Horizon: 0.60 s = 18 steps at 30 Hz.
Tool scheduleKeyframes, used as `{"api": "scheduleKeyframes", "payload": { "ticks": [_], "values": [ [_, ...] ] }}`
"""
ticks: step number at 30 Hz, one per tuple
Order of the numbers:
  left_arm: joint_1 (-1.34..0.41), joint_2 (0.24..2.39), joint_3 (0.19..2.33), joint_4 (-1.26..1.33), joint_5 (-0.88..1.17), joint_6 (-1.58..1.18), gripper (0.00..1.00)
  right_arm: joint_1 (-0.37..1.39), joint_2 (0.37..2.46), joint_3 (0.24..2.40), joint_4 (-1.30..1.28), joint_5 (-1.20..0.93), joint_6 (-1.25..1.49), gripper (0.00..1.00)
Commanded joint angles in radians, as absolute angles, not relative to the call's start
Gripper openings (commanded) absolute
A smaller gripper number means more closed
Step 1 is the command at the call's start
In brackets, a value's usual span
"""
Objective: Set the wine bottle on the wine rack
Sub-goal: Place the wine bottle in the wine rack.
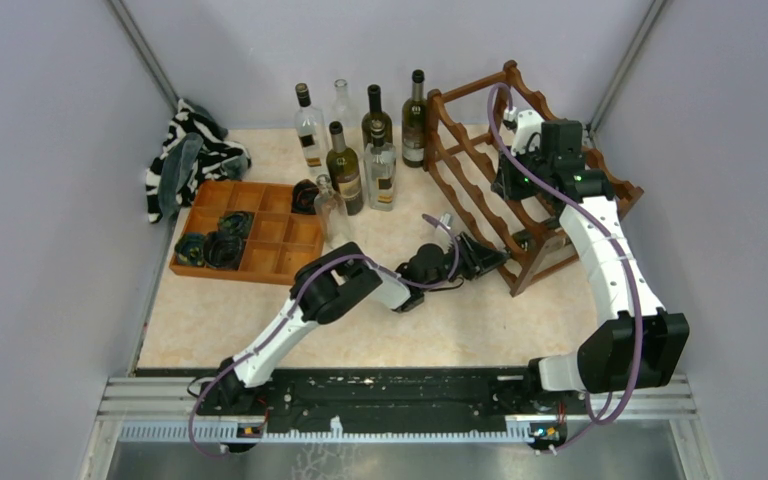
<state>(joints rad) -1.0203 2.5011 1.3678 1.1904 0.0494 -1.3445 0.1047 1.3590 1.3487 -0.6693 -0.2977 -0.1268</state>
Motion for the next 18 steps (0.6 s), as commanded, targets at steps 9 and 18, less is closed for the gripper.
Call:
{"api": "scheduleKeyframes", "payload": {
  "ticks": [9, 18],
  "values": [
    [-1.029, 2.384, 1.380, 0.981, 0.009, -0.946, 0.00, 0.137, 1.351, 1.339, -0.659, -0.379, -0.094, 0.21],
    [-1.067, 2.373, 1.412, 0.886, -0.096, -0.681, 0.04, 0.137, 1.355, 1.342, -0.663, -0.373, -0.097, 0.21]
  ]
}}
